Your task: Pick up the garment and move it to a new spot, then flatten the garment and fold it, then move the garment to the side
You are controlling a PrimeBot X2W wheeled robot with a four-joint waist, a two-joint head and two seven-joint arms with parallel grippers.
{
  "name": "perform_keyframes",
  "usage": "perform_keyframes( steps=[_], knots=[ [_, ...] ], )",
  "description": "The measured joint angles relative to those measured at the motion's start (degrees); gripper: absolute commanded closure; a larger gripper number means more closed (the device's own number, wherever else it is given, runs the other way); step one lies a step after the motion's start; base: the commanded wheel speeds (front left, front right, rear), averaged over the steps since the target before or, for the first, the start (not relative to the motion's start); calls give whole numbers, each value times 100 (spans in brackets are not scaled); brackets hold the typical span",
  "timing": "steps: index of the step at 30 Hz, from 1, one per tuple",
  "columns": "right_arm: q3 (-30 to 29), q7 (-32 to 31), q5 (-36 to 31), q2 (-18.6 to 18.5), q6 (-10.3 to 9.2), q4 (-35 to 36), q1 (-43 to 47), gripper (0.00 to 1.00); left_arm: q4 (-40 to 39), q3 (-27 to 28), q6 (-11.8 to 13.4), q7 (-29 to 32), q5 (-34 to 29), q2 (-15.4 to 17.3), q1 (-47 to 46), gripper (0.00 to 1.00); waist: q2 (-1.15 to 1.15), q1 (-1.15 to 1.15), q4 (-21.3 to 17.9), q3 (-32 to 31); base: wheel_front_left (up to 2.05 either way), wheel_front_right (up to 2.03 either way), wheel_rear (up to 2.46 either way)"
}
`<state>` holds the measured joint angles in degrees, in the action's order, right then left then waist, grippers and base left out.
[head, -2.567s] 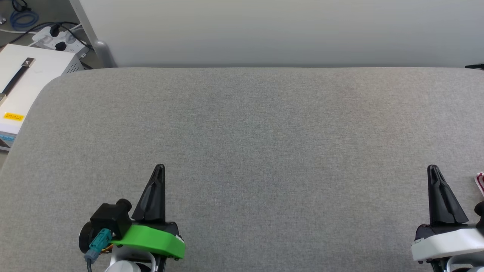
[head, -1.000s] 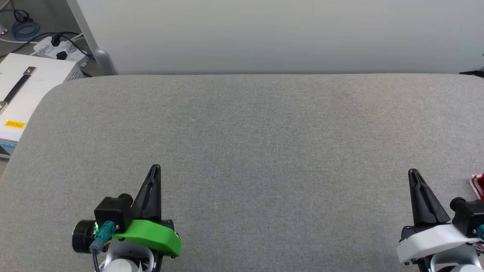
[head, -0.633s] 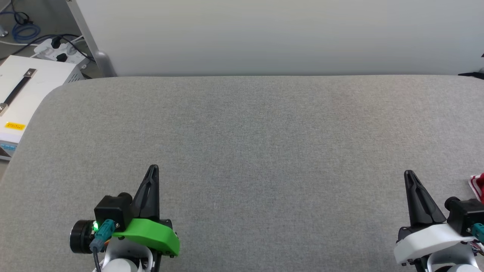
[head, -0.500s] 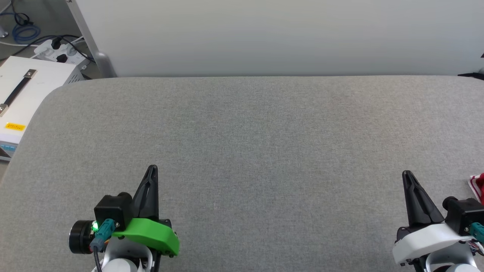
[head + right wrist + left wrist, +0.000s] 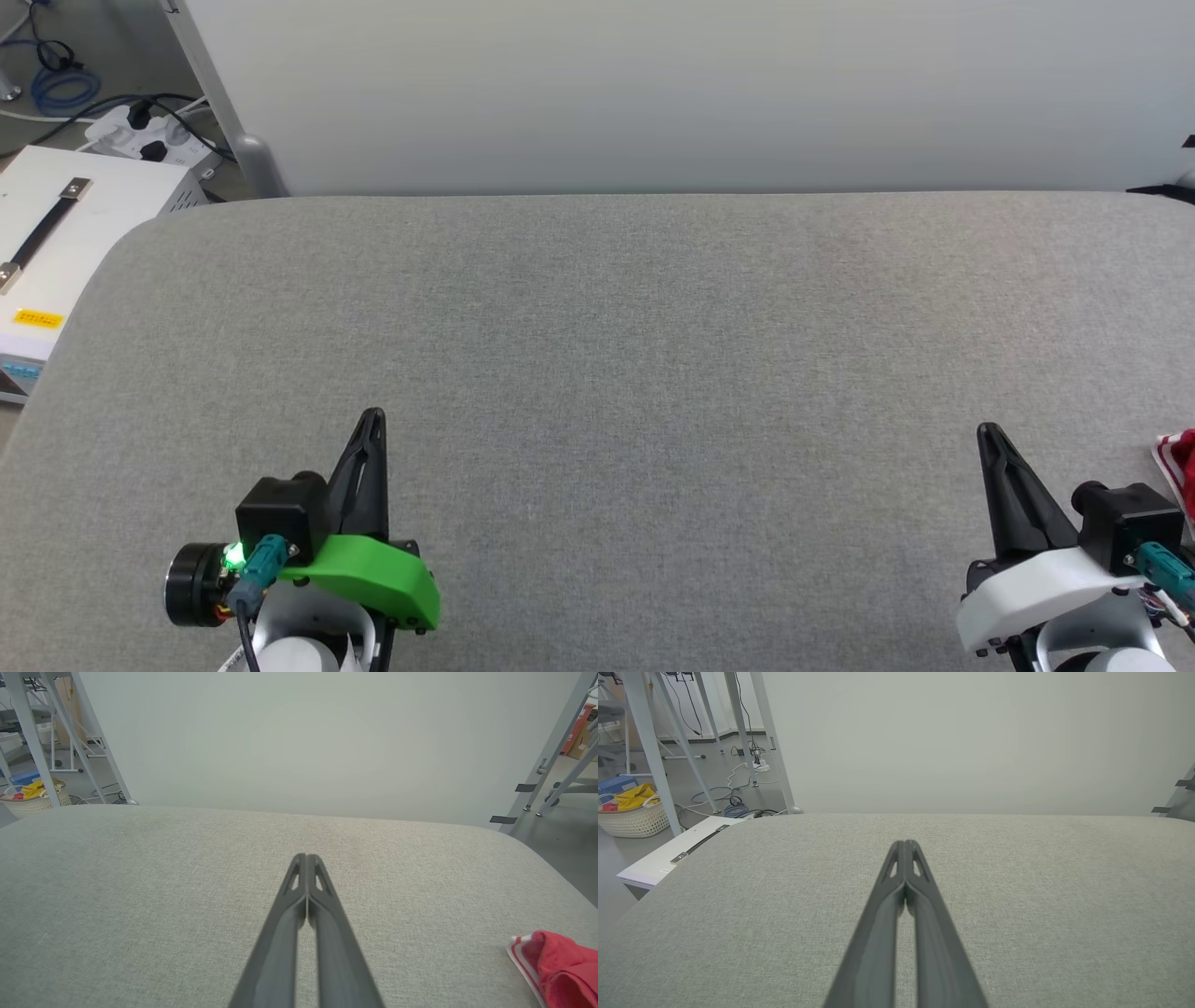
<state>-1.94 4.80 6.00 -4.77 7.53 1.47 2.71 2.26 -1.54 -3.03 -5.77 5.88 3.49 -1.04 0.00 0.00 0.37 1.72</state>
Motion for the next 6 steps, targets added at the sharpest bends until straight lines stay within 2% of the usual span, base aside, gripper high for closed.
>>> perform_keyframes(
  steps=[6],
  knots=[
    [19, -56, -75, 27, 0, -14, -51, 100, -36, 8, 26, 78, -48, -3, 0, 100, 0, 0, -5, -21, 0, 0, 0]
  ],
)
